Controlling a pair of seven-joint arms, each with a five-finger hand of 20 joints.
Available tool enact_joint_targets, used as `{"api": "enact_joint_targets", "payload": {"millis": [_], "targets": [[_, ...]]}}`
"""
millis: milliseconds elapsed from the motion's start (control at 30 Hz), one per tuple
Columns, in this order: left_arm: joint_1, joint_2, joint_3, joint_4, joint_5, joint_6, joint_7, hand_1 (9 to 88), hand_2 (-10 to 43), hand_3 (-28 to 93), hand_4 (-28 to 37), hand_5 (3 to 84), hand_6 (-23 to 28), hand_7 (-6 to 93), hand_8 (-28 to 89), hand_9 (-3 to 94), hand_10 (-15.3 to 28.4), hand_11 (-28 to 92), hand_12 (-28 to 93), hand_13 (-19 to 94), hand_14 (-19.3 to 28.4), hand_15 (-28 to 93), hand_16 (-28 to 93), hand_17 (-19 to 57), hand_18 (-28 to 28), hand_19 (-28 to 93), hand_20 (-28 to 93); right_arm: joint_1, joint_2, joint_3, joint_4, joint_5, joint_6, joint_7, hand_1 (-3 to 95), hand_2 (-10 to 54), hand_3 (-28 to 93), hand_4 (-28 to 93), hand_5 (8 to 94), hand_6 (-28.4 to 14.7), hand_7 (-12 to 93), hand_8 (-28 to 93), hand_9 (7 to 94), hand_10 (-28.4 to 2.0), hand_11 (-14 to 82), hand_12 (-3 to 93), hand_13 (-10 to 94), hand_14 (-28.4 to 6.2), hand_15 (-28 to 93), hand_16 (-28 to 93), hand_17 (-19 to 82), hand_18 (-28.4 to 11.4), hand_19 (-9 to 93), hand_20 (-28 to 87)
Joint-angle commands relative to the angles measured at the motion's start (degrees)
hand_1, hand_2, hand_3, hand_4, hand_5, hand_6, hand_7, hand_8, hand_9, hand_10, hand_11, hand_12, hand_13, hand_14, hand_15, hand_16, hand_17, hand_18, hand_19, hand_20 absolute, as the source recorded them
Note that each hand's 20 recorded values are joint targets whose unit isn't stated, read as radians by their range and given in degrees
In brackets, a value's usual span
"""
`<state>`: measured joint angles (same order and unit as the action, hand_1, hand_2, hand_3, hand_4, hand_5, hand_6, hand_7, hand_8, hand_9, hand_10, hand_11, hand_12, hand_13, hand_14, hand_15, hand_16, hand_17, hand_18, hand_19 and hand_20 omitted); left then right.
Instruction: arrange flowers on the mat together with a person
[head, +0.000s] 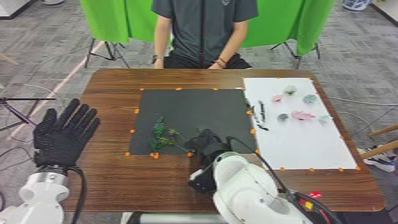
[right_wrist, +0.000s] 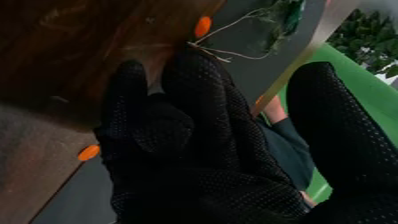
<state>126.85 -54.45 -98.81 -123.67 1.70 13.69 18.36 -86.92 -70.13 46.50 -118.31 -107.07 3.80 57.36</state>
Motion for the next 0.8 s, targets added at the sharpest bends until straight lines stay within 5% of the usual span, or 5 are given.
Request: {"api": "enact_joint_targets", "payload": {"millis": [33,400,600,800], "targets": [[0.5,-0.15,0.03,0.30,-0.46,0.15,-0.30,26.4,13.9,72,-28.3,43.7,7.8,8.7,-9,37.2,13.9,17,6,29,12.4,20,-7,-1.5,10.2,23,9,-0.9,-0.2,0.0,-0.4,-1.2,2.8,-0.8,28.0,8.3,76,-17,59.3,-16.7,5,-10,76.3,-18.8,49.8,36.8,65,-21.6,77,46,34,-28.4,92,20],[1.5,-0.98,-0.56,-0.06,-0.92,-0.17,0.23,26.4,13.9,73,-28.3,43.8,7.9,8.7,-9,37.3,13.8,18,6,29,12.5,20,-7,-1.6,10.2,23,9,-2.5,0.8,3.4,-2.3,0.0,2.6,-1.2,28.0,8.6,75,-18,59.9,-14.9,6,-10,76.8,-18.1,48.8,35.1,65,-21.3,77,46,34,-28.4,93,20],[2.3,-1.11,-1.08,-0.25,-0.91,0.45,0.44,26.4,14.0,73,-28.3,43.8,7.8,8.7,-9,37.3,13.9,18,6,29,12.5,20,-7,-1.5,10.2,23,9,-3.1,1.0,3.5,-2.8,1.7,-2.1,-1.2,28.2,9.0,75,-17,69.1,-12.3,10,-10,78.1,-17.5,48.5,34.9,66,-21.2,77,46,34,-28.4,93,20],[1.2,-1.06,-0.08,0.13,-1.00,0.53,-0.02,26.3,14.1,72,-28.3,43.8,7.8,8.7,-9,37.3,13.9,18,6,29,12.6,20,-7,-1.5,10.2,23,9,-3.2,0.5,2.2,-2.7,2.8,-5.9,-1.6,27.7,9.8,74,-17,70.6,-11.5,11,-10,78.5,-17.6,48.1,35.1,66,-21.4,76,46,34,-28.4,92,20]]}}
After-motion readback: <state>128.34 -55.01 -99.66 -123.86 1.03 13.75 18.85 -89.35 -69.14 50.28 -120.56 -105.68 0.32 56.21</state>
